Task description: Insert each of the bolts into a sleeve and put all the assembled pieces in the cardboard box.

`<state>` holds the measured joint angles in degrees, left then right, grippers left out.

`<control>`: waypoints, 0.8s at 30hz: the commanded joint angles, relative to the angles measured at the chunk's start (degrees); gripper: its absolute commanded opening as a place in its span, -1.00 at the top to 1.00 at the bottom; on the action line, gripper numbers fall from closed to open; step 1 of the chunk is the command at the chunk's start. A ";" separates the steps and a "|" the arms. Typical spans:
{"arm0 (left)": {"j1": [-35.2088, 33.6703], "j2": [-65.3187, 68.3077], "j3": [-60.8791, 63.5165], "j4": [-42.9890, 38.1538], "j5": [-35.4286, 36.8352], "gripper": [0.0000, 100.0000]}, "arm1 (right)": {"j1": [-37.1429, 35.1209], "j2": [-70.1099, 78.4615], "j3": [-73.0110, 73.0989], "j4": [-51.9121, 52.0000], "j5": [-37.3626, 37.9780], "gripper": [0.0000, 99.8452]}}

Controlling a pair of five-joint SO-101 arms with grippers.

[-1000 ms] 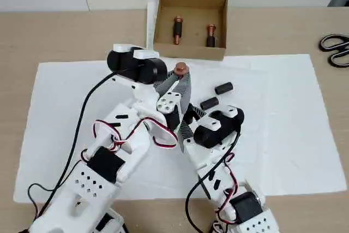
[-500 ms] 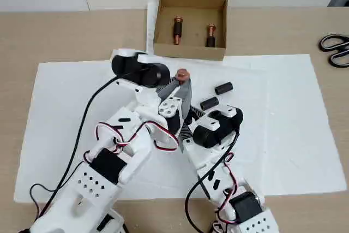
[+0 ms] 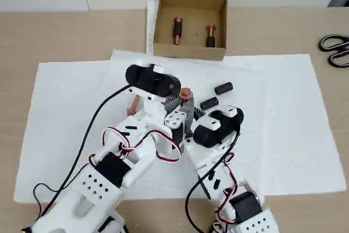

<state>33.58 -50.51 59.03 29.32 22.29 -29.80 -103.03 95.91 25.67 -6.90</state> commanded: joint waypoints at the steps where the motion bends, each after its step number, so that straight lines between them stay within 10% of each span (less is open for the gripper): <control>1: 0.00 -1.41 -0.13 0.35 0.18 0.99 | -0.22 -0.84 0.53 -0.04 -0.44 0.99; 12: -0.26 -1.49 -1.27 0.26 0.26 0.38 | -0.22 -0.84 0.53 -0.04 -0.44 0.99; 24: -5.36 -1.49 -8.57 0.26 0.09 0.37 | -0.22 -0.84 0.53 0.04 -0.44 0.99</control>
<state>28.75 -50.51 53.93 29.49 22.29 -29.80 -103.12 95.91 25.85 -6.81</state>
